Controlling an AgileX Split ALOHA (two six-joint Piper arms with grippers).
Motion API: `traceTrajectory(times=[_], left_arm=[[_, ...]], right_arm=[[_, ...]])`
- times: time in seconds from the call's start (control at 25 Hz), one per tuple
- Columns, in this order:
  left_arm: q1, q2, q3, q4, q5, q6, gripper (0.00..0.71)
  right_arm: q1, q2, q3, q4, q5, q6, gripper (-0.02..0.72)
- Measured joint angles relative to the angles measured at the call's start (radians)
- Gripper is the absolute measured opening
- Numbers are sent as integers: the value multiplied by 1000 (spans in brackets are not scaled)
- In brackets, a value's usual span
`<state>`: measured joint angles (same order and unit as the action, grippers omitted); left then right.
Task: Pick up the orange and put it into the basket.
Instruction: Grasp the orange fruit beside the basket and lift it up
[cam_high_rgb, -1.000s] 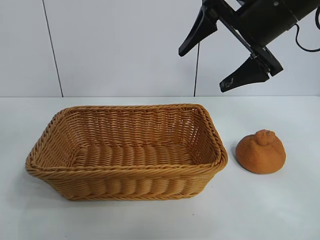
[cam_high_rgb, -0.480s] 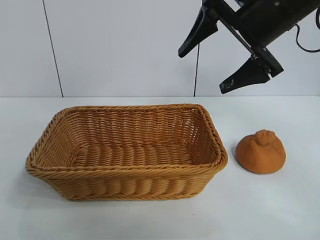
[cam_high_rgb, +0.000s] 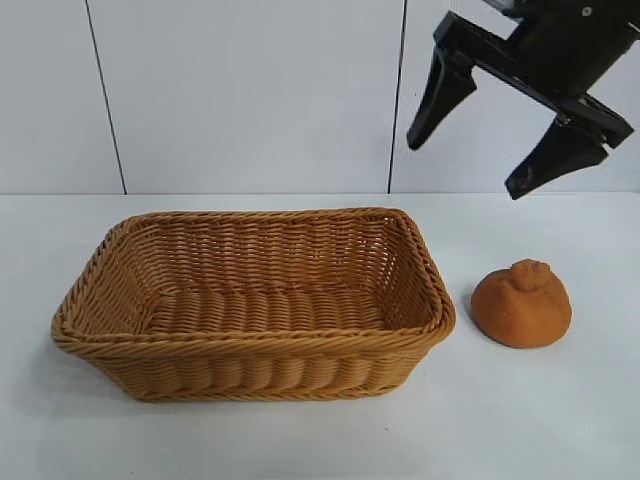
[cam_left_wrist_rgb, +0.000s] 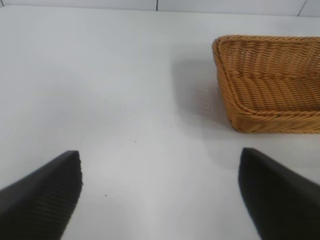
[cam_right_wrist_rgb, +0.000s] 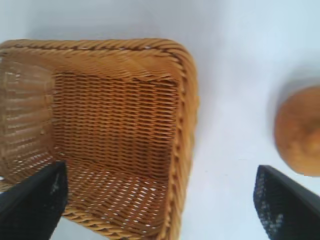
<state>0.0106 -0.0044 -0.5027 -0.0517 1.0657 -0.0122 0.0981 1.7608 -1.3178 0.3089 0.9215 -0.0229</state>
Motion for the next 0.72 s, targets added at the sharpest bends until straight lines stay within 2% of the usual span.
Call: traceTrajectory(times=[0.16, 0.64, 0.72], left_arm=[[0, 0, 0, 0, 0, 0, 610], [0, 0, 0, 0, 0, 0, 610], [0, 0, 0, 0, 0, 0, 610]], right_arm=[[-9, 37, 0, -2, -9, -1, 694], [-9, 298, 0, -40, -104, 0, 692], [-9, 319, 0, -41, -119, 0, 626]])
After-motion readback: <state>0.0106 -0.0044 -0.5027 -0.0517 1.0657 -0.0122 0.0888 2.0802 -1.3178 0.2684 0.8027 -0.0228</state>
